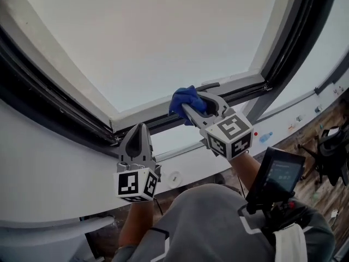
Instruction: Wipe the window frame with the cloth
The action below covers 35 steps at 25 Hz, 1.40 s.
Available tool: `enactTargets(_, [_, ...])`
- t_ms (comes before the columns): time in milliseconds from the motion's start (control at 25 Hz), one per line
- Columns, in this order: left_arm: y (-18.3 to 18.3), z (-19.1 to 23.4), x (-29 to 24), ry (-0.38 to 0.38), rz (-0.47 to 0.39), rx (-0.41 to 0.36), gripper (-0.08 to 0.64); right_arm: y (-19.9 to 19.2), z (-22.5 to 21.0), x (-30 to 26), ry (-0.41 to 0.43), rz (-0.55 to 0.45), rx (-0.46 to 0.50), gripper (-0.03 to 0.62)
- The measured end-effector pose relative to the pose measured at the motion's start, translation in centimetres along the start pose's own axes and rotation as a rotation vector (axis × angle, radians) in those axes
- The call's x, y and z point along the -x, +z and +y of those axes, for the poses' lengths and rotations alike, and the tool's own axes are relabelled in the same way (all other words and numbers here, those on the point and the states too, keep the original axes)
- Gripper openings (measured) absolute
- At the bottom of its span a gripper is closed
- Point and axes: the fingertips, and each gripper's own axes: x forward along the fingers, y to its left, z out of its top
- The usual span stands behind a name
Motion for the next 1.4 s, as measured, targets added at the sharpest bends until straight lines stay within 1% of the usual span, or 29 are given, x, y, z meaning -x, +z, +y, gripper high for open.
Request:
enactTargets(80, [0.5,-0.5,-0.5,-0.012,-0.002,-0.021,0.009,0.2,-1.1,1.1,-0.025,-0.011,-0.004,0.133])
enactTargets(280, [0.4,0.0,-1.3,-0.045,-0.015,-0.008,0.009,0.6,-2.5,2.2,-0.072,-0.027,-0.020,0.133])
enactTargets(360, [0.0,0.6,-1.4,-0.043,-0.037,0.015,0.009,0.6,-2.8,2.7,-0.083,-0.029,-0.020,0.133])
enactTargets(440, [-0.1,0.8,-1.5,-0.046,-0.040,0.024,0.009,0.3,-3.2,3.3,-0.102,-0.027,-0.018,0.133])
enactTargets(560, [0.5,0.2,-1.8,-0.064,-0.022,-0.001,0.009,-0.1,-3.9,3.8,-0.125,-0.007,-0.004,0.132])
enactTargets(720, [-0.4,-0.1,-1.4,-0.063,-0.032,0.029,0.009,-0.4,-4.0,4.2,-0.122,0.007,0.006,0.132])
enactTargets(880, [-0.1,-2.3,-2.1,-0.076,0.007,-0.002,0.009,-0.3,-5.2,5.3,-0.116,0.002,-0.014,0.132])
enactTargets(1040, [-0.9,-3.3,-2.8,-0.074,0.002,0.025,0.009,-0.4,-6.4,6.1,-0.107,0.001,-0.020,0.132])
enactTargets(1160, [-0.5,-5.0,-4.2,-0.080,0.011,0.008,0.009,-0.4,-8.3,7.1,-0.114,-0.002,-0.029,0.132])
enactTargets(1280, [-0.1,-4.8,-3.7,-0.079,0.011,-0.013,0.009,-0.6,-7.7,6.9,-0.108,-0.002,-0.030,0.132])
enactTargets(1400, [-0.3,-3.9,-3.1,-0.063,0.009,0.003,0.009,-0.4,-7.0,6.5,-0.093,-0.002,-0.026,0.132])
